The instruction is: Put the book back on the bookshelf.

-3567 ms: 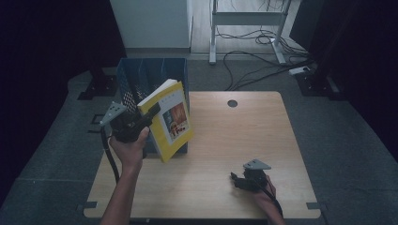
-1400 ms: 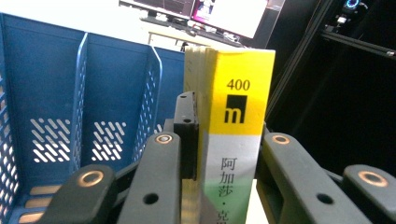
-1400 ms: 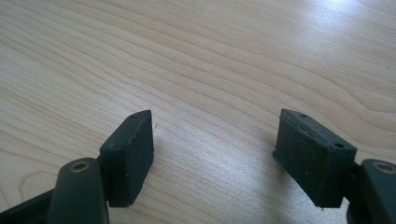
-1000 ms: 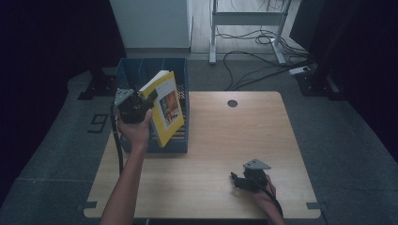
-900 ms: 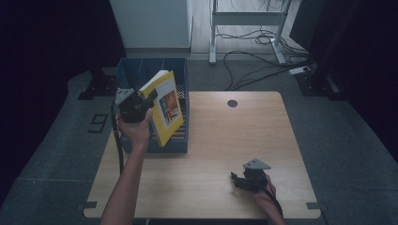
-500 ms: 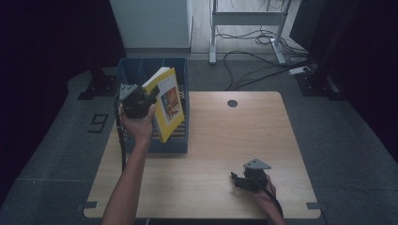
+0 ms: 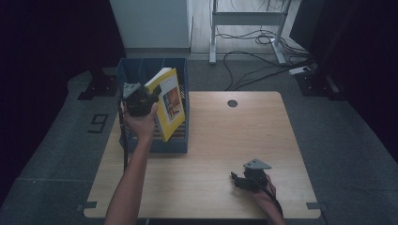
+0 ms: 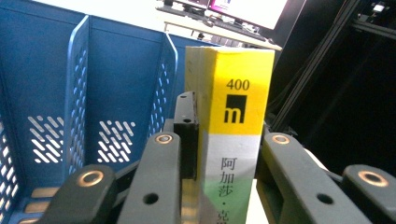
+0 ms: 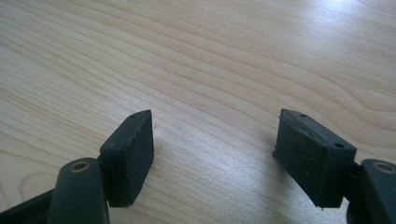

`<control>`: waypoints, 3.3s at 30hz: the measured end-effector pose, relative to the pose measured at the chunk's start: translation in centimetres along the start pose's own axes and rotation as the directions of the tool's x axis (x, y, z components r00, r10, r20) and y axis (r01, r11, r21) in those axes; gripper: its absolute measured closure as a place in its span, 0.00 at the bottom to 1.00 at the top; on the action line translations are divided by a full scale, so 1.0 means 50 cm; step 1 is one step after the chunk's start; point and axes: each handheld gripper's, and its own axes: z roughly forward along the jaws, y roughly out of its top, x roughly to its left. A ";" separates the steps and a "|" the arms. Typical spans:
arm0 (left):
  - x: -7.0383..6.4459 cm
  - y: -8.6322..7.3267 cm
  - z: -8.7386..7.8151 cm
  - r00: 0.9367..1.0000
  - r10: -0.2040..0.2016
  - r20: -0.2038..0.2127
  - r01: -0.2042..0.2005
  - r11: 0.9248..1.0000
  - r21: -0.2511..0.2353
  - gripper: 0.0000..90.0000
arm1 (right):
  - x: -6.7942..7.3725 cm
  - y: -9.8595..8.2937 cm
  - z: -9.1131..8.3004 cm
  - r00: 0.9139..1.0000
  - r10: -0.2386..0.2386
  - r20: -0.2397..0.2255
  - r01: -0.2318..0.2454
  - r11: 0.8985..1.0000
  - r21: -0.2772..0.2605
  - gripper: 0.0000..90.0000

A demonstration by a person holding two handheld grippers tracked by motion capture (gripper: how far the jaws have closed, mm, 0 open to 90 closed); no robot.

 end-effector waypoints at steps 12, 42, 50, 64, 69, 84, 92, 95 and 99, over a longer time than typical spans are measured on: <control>-0.002 -0.011 0.025 1.000 0.013 -0.016 -0.013 1.000 0.021 0.84 | 0.000 0.000 0.000 1.000 -0.001 0.002 0.001 1.000 0.000 0.30; -0.012 -0.025 0.081 0.999 0.022 -0.043 -0.021 0.999 0.028 0.84 | 0.001 0.000 0.000 1.000 -0.006 0.005 0.006 1.000 0.003 0.30; -0.012 -0.026 0.097 0.998 0.020 -0.054 -0.018 1.000 0.020 0.84 | 0.001 0.000 0.000 1.000 -0.006 0.005 0.006 1.000 0.003 0.30; -0.013 -0.040 0.124 0.996 0.035 -0.076 -0.034 0.999 0.018 0.84 | 0.001 0.000 0.000 1.000 -0.007 0.007 0.007 1.000 0.003 0.30; -0.015 -0.042 0.129 0.996 0.037 -0.079 -0.037 0.999 0.009 0.84 | 0.002 0.000 0.000 1.000 -0.006 0.007 0.006 1.000 0.003 0.30; -0.009 -0.042 0.135 0.992 0.054 -0.114 -0.055 0.998 -0.002 0.84 | 0.002 0.000 0.000 1.000 -0.008 0.008 0.008 1.000 0.004 0.30; -0.006 -0.050 0.150 0.991 0.051 -0.122 -0.052 0.999 -0.001 0.84 | 0.002 0.000 0.000 1.000 -0.007 0.008 0.007 1.000 0.004 0.30; -0.007 -0.058 0.160 0.991 0.053 -0.125 -0.053 0.999 0.007 0.84 | 0.002 0.000 0.000 1.000 -0.007 0.008 0.007 1.000 0.004 0.30; -0.010 -0.067 0.168 0.991 0.055 -0.118 -0.054 0.998 0.013 0.84 | 0.002 0.000 0.000 1.000 -0.008 0.008 0.008 1.000 0.004 0.30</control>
